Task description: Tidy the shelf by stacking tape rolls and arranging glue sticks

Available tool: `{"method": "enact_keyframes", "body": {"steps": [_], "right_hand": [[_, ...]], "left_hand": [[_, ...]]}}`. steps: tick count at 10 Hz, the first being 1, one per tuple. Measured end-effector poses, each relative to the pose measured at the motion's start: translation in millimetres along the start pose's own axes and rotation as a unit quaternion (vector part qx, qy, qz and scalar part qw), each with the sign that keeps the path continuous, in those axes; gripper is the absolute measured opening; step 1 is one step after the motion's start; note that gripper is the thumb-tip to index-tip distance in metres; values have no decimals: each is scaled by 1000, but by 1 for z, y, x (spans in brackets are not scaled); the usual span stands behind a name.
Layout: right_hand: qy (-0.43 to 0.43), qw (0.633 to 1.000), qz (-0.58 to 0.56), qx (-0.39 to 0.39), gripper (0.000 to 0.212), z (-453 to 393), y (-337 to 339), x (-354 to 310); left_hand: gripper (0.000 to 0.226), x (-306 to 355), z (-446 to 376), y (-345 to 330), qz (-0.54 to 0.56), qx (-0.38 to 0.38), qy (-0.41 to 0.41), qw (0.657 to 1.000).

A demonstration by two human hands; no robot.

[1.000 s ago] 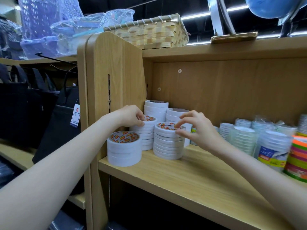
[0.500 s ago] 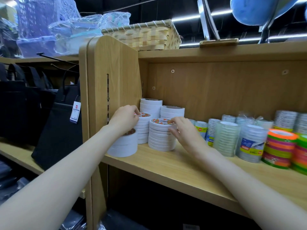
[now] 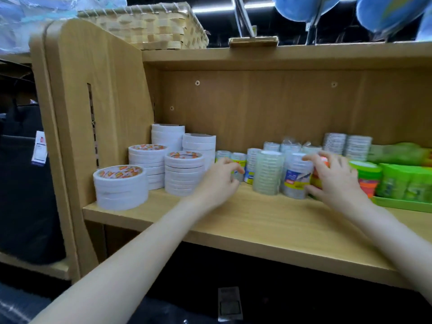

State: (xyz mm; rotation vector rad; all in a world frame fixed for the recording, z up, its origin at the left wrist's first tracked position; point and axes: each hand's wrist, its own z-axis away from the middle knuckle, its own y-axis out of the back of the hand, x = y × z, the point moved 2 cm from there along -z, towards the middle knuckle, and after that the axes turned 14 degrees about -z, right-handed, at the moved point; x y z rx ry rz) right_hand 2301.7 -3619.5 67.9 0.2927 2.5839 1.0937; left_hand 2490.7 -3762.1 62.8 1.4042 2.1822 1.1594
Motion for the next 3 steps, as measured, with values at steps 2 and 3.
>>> {"method": "enact_keyframes", "body": {"steps": [2, 3], "right_hand": [[40, 997, 57, 26, 72, 1, -8, 15], [58, 998, 33, 24, 71, 0, -7, 18]], "left_hand": [[37, 38, -22, -44, 58, -115, -1, 992], [30, 39, -27, -45, 87, -71, 52, 992]]}}
